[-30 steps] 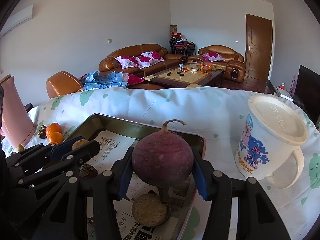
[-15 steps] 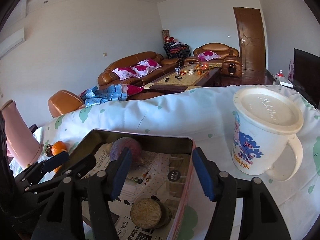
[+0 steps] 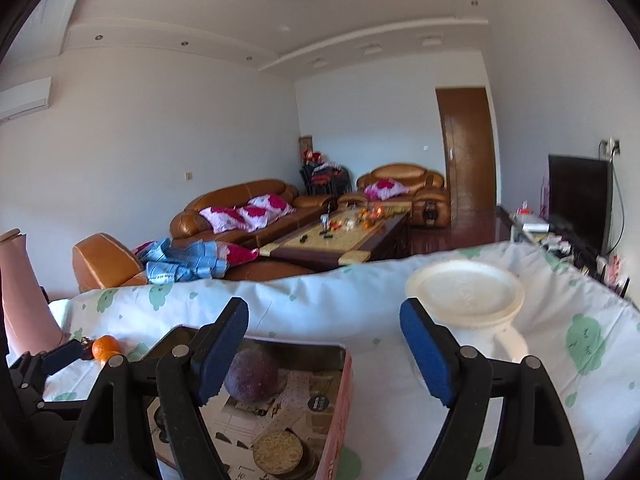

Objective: Organize fruits
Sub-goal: 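Grasp the cut dark eggplant piece with the left tool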

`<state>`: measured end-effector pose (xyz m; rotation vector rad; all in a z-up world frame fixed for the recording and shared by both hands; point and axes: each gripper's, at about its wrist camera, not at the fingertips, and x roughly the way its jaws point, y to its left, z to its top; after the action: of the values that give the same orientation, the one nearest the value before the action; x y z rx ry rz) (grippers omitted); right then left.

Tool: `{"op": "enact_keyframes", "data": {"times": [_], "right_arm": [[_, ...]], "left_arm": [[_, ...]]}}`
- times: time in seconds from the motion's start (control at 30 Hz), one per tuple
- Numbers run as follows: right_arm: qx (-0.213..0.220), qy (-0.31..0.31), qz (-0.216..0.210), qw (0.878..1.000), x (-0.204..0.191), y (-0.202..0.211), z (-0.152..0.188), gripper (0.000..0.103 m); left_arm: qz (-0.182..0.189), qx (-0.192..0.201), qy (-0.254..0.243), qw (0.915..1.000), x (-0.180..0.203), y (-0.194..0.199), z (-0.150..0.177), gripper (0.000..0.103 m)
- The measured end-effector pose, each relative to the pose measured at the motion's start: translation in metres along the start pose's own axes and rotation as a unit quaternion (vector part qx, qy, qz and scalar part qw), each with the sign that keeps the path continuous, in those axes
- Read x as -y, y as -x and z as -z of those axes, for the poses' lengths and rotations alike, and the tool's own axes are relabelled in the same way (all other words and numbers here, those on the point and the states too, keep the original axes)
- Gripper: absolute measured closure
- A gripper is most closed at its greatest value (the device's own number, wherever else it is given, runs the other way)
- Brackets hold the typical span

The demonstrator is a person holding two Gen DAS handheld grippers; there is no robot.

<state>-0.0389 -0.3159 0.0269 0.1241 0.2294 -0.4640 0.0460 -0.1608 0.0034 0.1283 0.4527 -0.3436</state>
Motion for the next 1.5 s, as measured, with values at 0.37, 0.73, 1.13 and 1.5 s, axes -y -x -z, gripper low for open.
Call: {"op": "enact_keyframes", "data": {"times": [0.37, 0.73, 1.13, 1.5], "right_arm": [[0.032, 0.048, 0.008, 0.998, -0.023, 0.012, 0.006, 0.009], [0.024, -0.002, 0.014, 1.000, -0.016, 0.026, 0.013, 0.009], [0.022, 0.006, 0.001, 1.000, -0.038, 0.047, 0.019, 0.009], [-0.005, 0.015, -0.047, 0.999, -0.081, 0.056, 0.030, 0.009]], "left_arm": [[-0.038, 0.013, 0.026, 0.9989, -0.031, 0.015, 0.007, 0.000], [-0.048, -0.007, 0.030, 0.9984, -0.071, 0.023, 0.019, 0.000], [-0.092, -0.036, 0.013, 0.9950, -0.144, 0.026, 0.031, 0.000], [-0.106, -0.096, 0.070, 0.9873, -0.218, 0.021, 0.047, 0.000]]}}
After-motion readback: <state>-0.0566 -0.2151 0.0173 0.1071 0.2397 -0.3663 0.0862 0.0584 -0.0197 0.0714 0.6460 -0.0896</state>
